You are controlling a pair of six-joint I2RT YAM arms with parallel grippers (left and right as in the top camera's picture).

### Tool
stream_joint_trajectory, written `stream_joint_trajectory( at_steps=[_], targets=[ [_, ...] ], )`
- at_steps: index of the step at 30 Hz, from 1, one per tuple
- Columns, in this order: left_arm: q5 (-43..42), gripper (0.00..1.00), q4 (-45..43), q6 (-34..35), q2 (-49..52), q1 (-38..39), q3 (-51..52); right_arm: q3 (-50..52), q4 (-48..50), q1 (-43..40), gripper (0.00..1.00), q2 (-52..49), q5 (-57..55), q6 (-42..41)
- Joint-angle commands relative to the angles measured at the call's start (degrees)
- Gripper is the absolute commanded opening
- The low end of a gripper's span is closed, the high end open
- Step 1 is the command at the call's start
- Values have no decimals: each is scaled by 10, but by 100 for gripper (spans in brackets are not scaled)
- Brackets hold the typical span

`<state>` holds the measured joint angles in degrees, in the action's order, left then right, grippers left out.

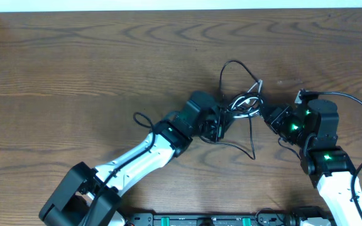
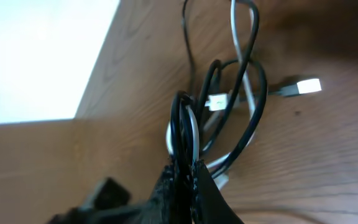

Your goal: Untangle cables

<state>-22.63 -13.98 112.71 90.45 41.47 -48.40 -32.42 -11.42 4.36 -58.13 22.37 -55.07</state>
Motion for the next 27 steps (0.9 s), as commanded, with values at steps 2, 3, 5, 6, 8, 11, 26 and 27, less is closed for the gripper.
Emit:
stream_joint_trajectory(
  at_steps=[2,3,5,6,8,11,26,27],
  targets=[
    [-37,8,-91,-81,1,-37,-5,-2,-20,-2,1,0,-63,30],
    [-37,8,-109,-95,1,-42,-5,-2,-21,-1,1,0,-54,42],
    [-37,8,-131,-122,1,-52,-5,-2,-23,-1,1,0,-23,89],
    [-37,8,-132,-133,1,-58,-5,-2,-25,-1,1,0,-3,116],
    [-37,8,-126,-153,1,-63,-5,-2,-30,-1,1,0,28,165],
    [-38,8,-114,-159,1,-63,-5,-2,-40,-2,1,0,22,193],
    [-225,8,-243,-410,1,-70,-5,-2,-88,-2,1,-42,-115,104],
    [-242,8,-222,-448,1,-90,-5,-2,-99,-2,1,-45,-115,104]
  ],
)
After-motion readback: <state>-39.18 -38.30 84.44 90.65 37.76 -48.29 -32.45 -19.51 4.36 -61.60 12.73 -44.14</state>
